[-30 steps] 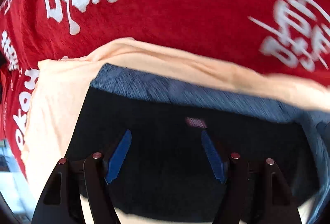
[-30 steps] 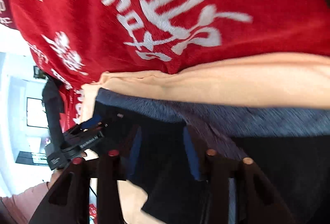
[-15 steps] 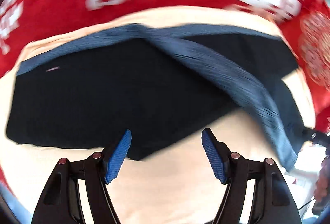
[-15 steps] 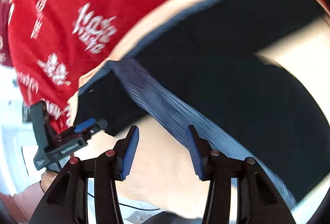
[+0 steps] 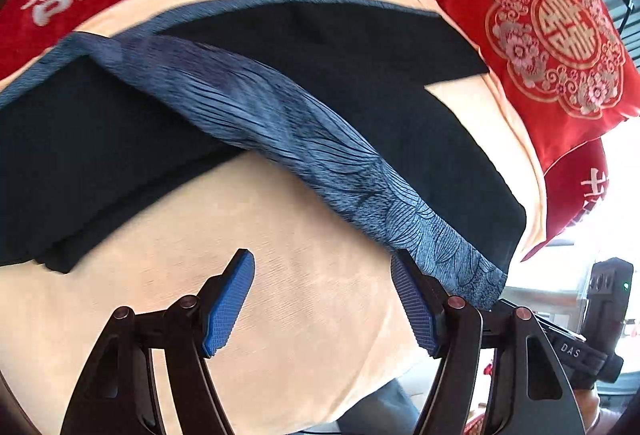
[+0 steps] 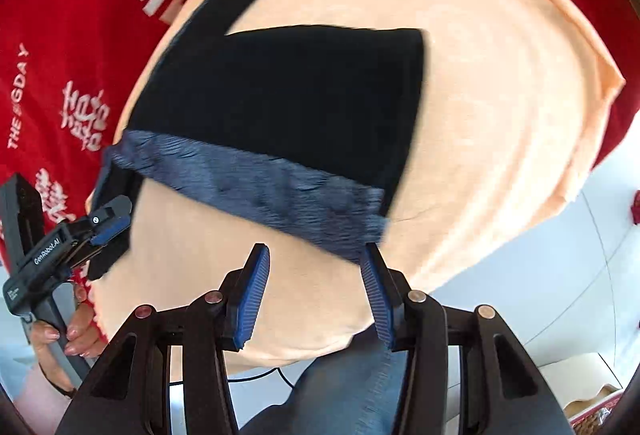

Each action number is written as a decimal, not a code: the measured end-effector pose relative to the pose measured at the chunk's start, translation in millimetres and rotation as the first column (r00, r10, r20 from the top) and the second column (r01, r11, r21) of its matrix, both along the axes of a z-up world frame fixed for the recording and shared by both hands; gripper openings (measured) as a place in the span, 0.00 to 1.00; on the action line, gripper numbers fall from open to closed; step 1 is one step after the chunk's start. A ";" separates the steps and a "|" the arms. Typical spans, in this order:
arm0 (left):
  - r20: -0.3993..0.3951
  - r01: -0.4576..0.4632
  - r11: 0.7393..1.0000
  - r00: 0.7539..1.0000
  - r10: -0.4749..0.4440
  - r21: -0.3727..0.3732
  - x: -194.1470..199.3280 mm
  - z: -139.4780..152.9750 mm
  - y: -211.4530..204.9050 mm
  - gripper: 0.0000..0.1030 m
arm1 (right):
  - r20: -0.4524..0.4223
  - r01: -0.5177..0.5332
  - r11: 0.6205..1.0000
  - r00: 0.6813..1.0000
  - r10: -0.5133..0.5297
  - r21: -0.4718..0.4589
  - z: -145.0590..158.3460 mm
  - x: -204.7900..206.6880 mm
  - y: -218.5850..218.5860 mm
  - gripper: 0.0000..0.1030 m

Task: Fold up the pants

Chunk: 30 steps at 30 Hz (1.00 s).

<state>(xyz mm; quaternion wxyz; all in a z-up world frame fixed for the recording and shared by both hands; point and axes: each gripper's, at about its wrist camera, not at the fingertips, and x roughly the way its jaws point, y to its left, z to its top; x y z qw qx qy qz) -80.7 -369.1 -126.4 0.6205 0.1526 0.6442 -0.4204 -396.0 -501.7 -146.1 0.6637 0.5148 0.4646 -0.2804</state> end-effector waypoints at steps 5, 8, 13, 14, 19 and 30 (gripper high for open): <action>-0.035 -0.013 0.999 0.999 0.014 0.032 -8.6 -20.7 -20.7 0.70 | 0.036 -0.009 0.999 0.999 0.008 0.042 -13.6 -10.2 -11.1 0.50; -0.027 -0.019 0.999 0.999 0.019 0.026 -13.3 -22.0 -28.9 0.70 | 0.135 -0.076 0.993 0.989 0.064 0.089 -21.6 -4.4 -16.5 0.49; -0.052 -0.041 0.999 0.998 0.042 0.016 -17.1 -23.6 -40.1 0.70 | 0.173 -0.155 0.974 0.977 0.127 0.163 -36.4 7.7 -24.9 0.06; -0.070 -0.048 0.999 0.996 0.048 0.009 -16.2 -22.7 -41.1 0.62 | 0.176 -0.162 0.969 0.976 0.129 0.186 -38.5 8.4 -28.7 0.03; -0.127 -0.067 0.997 0.990 0.063 -0.024 -11.9 -7.8 -53.3 0.25 | 0.263 -0.238 0.955 0.946 0.188 0.175 -4.3 22.5 -54.7 0.03; 0.016 -0.131 0.978 0.991 0.136 -0.164 54.1 61.9 -130.7 0.25 | 0.374 -0.313 0.948 0.874 0.309 -0.052 86.2 105.4 -195.6 0.03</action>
